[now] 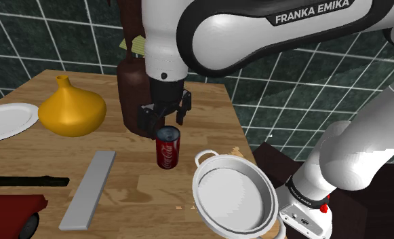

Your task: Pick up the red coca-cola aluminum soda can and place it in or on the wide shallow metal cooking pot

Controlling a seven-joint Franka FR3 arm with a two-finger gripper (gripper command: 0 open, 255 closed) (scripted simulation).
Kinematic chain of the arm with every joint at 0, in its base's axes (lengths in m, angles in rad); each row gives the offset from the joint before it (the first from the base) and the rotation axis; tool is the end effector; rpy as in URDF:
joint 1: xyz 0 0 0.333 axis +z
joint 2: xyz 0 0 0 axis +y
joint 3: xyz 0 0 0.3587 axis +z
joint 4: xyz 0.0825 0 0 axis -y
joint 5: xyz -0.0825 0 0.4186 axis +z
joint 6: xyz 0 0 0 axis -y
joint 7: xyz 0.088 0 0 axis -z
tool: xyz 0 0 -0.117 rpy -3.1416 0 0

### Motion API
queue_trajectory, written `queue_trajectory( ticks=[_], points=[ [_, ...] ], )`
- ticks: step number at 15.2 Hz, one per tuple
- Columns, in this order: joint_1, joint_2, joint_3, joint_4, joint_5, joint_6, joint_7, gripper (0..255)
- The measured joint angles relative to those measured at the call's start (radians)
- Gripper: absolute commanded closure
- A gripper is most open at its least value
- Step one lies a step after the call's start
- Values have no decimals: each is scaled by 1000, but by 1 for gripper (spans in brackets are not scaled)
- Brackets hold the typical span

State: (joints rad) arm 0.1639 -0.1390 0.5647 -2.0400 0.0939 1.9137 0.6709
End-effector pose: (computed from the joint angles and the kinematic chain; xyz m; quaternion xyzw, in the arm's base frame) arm 0.3968 0.3790 0.5137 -0.9999 -0.0105 0.0074 0.0030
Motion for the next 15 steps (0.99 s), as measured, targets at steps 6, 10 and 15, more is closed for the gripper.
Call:
queue_trajectory(
  ticks=[6, 10, 15],
  points=[
    [1, 14, 5, -48, -5, 60, 3, 0],
    [1, 15, 5, -49, -5, 63, 4, 0],
    [1, 14, 5, -49, -5, 62, 4, 255]
  ],
)
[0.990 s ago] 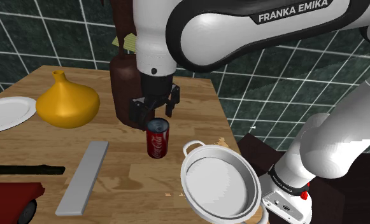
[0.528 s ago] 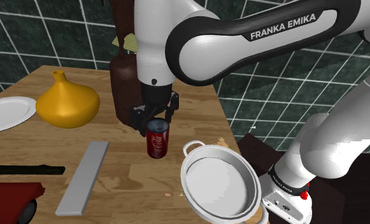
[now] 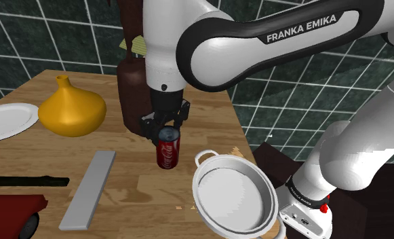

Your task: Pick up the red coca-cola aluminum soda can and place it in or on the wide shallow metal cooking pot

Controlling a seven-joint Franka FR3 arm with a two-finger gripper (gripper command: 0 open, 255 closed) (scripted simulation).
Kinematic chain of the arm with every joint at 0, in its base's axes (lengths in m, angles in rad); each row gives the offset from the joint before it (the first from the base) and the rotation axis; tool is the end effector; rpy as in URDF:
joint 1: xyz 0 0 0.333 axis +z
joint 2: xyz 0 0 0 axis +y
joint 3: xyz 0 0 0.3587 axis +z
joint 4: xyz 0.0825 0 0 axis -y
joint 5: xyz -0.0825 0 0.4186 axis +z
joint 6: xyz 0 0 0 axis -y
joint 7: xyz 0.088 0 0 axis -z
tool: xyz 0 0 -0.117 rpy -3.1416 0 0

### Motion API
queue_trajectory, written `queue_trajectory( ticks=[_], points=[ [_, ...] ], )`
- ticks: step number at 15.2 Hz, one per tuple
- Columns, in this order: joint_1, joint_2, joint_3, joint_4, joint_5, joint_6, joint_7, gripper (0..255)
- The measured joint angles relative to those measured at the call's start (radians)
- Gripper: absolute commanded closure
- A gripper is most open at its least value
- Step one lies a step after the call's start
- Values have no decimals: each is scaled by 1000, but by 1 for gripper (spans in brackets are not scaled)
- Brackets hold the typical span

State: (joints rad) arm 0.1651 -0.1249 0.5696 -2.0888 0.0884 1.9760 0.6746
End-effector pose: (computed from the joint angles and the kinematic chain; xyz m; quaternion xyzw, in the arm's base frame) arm 0.3967 0.3786 0.4879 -0.9999 -0.0106 0.0069 0.0033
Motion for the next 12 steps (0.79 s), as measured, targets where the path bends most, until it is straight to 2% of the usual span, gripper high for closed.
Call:
queue_trajectory(
  ticks=[6, 12],
  points=[
    [0, 0, 0, 0, 0, 0, 0, 255],
    [-2, -17, -7, 51, 7, -67, -7, 255]
  ],
)
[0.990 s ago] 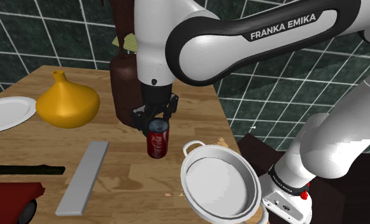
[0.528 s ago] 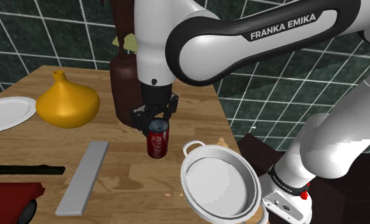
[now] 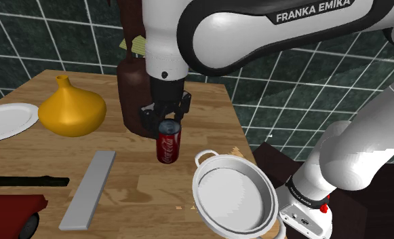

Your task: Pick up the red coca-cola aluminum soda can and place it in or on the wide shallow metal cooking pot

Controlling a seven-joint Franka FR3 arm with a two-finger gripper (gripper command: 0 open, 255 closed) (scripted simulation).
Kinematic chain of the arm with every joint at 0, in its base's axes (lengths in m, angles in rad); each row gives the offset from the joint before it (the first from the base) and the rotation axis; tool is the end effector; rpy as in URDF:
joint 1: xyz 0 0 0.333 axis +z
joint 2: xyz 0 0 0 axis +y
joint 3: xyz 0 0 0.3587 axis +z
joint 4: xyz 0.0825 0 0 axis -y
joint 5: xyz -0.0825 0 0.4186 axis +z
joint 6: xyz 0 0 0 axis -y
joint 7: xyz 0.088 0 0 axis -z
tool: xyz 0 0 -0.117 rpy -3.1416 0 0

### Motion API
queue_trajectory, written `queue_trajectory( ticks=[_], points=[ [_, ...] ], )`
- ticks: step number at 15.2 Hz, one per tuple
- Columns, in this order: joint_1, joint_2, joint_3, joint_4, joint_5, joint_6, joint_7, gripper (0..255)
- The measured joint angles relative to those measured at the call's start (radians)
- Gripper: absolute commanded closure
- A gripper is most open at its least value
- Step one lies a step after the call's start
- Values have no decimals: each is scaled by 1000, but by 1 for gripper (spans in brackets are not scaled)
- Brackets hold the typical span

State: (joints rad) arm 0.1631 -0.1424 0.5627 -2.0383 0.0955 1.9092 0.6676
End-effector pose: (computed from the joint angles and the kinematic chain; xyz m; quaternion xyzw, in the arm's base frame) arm 0.3969 0.3778 0.5158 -0.9999 -0.0106 0.0073 0.0031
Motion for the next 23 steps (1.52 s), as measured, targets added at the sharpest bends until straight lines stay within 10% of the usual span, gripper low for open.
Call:
queue_trajectory(
  ticks=[17, 23],
  points=[
    [-6, -9, -12, 217, -2, -224, 2, 255],
    [24, -216, -44, 82, 93, -267, -24, 255]
  ],
)
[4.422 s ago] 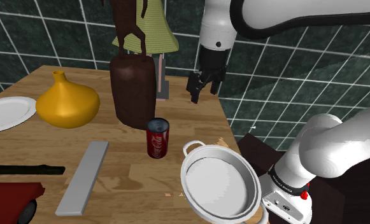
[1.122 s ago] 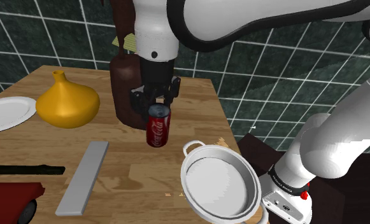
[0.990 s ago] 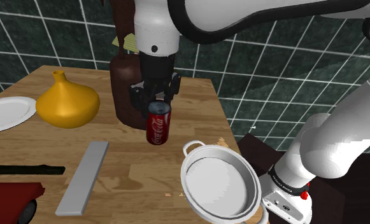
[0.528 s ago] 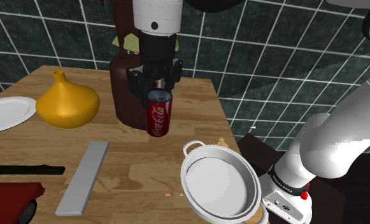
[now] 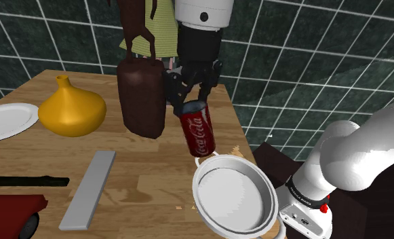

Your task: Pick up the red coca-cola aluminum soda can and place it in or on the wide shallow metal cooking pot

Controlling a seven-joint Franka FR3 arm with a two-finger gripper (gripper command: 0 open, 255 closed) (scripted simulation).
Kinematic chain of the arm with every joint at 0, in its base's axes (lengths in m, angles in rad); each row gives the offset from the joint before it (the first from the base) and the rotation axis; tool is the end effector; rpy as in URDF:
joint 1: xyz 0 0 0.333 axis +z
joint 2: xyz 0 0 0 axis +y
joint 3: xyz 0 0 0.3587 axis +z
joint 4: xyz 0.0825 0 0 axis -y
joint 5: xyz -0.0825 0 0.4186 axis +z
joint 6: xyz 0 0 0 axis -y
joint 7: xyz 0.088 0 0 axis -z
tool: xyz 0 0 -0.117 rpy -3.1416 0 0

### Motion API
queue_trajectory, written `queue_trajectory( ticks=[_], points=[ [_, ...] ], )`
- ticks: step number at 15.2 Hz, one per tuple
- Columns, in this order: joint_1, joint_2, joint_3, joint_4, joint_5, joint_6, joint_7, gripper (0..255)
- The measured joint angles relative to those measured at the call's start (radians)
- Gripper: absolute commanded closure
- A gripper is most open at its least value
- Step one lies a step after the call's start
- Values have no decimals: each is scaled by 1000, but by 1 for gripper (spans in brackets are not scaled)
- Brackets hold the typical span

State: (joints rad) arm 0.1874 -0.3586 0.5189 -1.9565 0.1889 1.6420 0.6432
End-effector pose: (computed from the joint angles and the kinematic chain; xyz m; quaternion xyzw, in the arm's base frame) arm 0.3269 0.3577 0.6289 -0.9999 -0.0110 0.0036 0.0057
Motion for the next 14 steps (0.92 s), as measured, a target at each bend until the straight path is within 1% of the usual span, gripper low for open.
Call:
queue_trajectory(
  ticks=[5, 9, 12, 14],
  points=[
    [48, -166, -19, -98, 66, -65, 9, 255],
    [97, -315, -46, -167, 113, -141, 20, 255],
    [123, -382, -52, -197, 134, -175, 34, 255],
    [131, -402, -51, -228, 142, -165, 34, 255]
  ],
)
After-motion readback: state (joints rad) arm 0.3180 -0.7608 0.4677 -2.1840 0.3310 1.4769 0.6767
